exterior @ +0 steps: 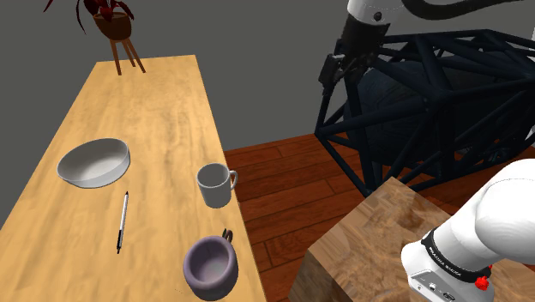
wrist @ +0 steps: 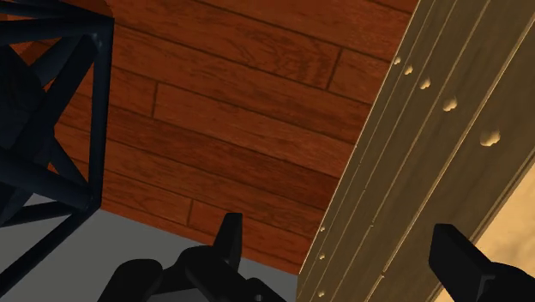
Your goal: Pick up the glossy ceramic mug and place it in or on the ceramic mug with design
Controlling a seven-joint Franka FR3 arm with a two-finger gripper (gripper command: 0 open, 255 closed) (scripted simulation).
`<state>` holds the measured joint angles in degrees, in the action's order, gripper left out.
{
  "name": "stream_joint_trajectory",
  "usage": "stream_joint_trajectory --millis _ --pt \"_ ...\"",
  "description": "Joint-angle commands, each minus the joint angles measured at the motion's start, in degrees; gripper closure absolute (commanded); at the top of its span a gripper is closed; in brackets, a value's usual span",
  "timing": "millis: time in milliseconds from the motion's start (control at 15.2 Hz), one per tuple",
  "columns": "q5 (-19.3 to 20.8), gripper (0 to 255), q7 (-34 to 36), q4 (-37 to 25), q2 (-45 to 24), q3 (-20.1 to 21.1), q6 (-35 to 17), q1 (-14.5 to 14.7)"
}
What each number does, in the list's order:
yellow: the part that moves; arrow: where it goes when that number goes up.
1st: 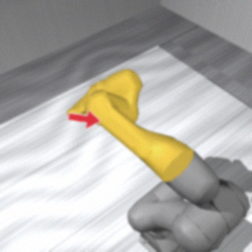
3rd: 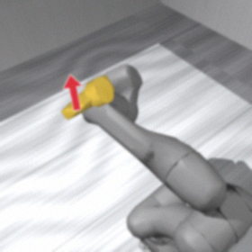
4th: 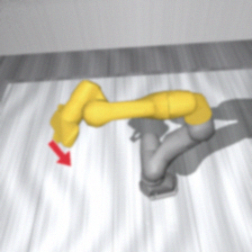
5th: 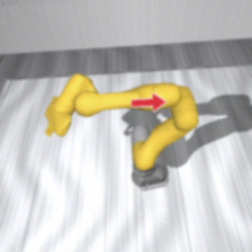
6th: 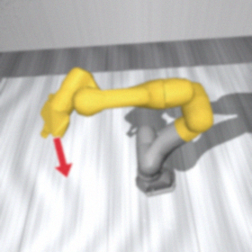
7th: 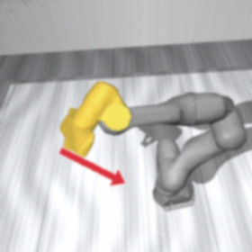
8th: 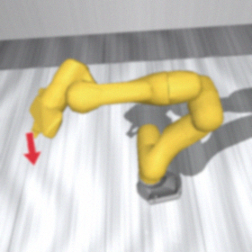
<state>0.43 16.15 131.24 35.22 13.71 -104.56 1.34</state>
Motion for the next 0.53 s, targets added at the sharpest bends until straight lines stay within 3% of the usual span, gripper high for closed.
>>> stream_joint_trajectory --millis 0,462 --pt "-0.59 0 2.65 -0.44 -2.78 2.22 -1.92 0.33" --pt "-0.72 0 11.94 -3.97 -13.22 9.77 -7.27 1.08"
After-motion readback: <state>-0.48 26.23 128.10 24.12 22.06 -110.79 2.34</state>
